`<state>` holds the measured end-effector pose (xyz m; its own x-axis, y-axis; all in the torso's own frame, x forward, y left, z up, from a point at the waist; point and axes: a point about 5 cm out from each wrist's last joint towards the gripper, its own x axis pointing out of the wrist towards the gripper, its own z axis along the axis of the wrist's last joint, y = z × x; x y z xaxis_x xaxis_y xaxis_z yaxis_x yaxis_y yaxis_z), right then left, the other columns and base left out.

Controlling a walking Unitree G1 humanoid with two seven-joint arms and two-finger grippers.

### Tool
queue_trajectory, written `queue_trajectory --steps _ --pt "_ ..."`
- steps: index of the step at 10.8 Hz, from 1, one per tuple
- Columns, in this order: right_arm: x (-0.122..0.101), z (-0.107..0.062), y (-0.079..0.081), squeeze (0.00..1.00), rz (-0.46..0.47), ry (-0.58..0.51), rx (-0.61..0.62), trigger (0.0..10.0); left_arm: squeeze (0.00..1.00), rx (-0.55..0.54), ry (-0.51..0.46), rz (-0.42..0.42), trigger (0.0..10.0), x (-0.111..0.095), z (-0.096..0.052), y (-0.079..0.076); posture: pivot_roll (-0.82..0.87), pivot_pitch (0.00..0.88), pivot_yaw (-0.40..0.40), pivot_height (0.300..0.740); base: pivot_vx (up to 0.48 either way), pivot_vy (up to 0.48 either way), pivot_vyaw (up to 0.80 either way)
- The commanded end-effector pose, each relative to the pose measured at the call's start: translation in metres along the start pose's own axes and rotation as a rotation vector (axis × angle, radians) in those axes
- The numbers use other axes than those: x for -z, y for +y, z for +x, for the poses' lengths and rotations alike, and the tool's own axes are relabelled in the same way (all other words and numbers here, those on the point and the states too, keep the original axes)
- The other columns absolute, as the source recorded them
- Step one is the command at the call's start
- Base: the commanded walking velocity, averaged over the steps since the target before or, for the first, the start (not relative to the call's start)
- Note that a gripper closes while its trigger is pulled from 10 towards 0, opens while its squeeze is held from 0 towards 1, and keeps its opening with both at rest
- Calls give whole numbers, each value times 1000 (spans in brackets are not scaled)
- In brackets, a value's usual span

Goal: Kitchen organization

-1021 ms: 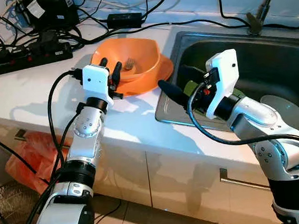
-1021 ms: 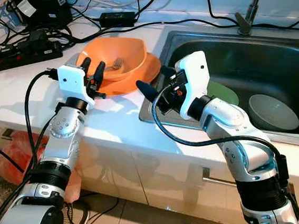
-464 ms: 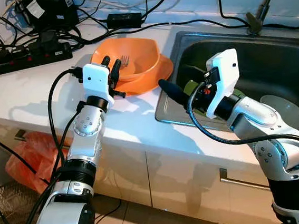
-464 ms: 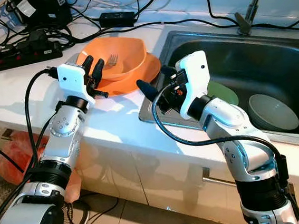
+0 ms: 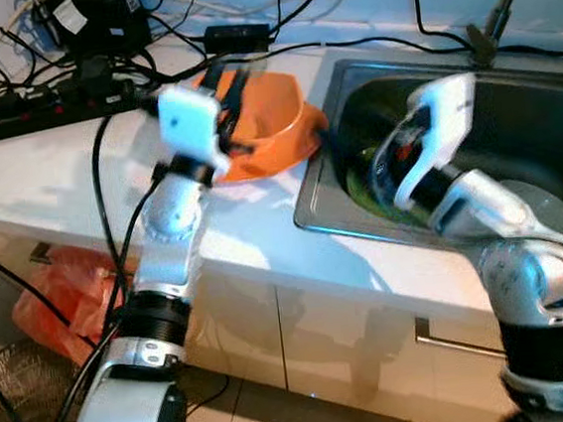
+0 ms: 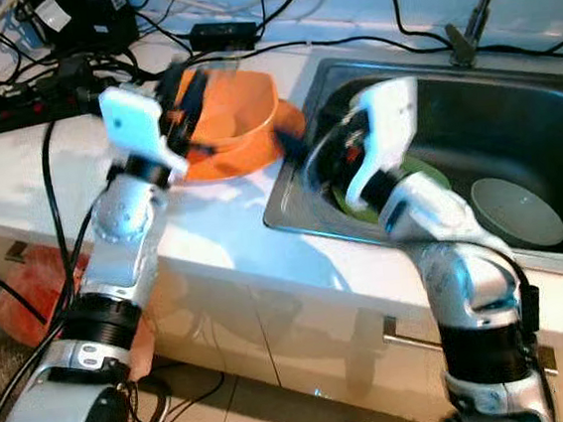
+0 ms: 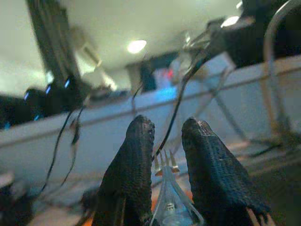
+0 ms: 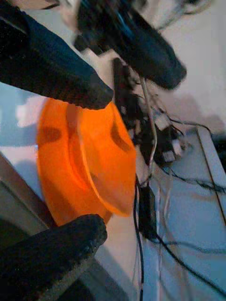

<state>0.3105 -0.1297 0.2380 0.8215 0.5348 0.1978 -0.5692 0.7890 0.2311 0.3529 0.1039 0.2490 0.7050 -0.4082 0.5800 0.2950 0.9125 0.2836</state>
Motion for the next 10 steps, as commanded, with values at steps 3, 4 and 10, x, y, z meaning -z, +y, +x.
queue_trajectory --steps 3,4,10 --pt "-10 1 -14 0 249 -75 60 10000 0 143 -104 -8 0 -21 3 -29 3 88 28 740 0 0 0" --pt "-17 0 -25 0 438 -139 96 10000 0 209 -117 -56 0 -21 -1 -46 -2 89 28 740 0 0 0" --pt "-13 0 -32 0 599 -105 112 10000 0 331 -168 -156 0 -37 -6 -72 -2 99 28 740 0 0 0"
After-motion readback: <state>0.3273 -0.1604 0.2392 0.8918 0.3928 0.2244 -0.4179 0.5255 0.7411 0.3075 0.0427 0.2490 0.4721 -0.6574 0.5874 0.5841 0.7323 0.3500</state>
